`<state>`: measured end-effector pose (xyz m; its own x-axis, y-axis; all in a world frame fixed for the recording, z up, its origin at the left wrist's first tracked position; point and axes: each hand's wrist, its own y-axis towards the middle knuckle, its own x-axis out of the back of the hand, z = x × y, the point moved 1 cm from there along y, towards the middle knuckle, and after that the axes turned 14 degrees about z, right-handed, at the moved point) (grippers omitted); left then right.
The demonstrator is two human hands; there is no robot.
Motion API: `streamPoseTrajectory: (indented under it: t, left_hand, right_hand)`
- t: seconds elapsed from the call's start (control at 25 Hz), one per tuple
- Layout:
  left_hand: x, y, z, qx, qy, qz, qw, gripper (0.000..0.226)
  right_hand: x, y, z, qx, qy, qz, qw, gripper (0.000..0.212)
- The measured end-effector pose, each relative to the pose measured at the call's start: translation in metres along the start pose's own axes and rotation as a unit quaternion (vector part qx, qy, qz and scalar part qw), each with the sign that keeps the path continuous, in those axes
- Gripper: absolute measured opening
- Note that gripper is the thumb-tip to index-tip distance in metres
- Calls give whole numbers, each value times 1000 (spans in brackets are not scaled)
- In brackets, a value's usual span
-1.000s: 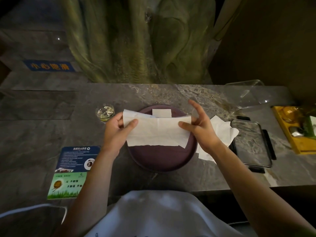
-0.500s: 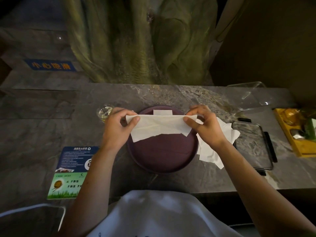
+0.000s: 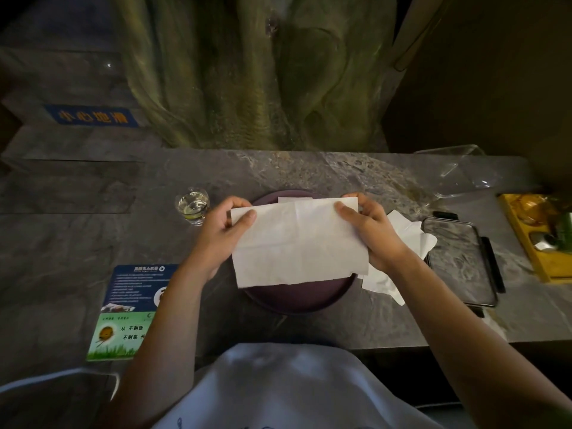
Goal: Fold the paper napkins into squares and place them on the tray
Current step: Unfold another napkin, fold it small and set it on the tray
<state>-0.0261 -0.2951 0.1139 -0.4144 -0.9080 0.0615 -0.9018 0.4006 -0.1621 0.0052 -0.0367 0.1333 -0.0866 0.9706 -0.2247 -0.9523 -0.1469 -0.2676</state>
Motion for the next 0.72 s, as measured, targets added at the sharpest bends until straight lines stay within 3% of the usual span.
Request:
streamPoseTrajectory:
  t: [0.08, 0.2, 0.28, 0.52, 0.6, 0.72]
  left_hand:
    - [-2, -2, 1, 37, -78, -4, 996, 11]
    - [-4, -3, 9, 107, -210, 18, 972, 41]
    - [-3, -4, 17, 131, -240, 24, 962, 56]
    - [1, 3, 25, 146, -233, -18, 961, 48]
    - [5, 4, 24, 169, -211, -16, 963, 38]
    - [8, 3, 21, 169, -187, 21, 968, 26]
  right_hand:
    - [0, 0, -6, -43, 58, -11, 997, 11]
    - [5, 1, -16, -95, 120, -35, 988, 16]
    - [9, 2, -22, -125, 161, -21, 979, 32]
    - [19, 0, -30, -147, 129, 133, 972, 48]
    - [23, 0, -33, -170, 100, 147, 969, 55]
    - [25, 3, -32, -180, 74, 114, 974, 49]
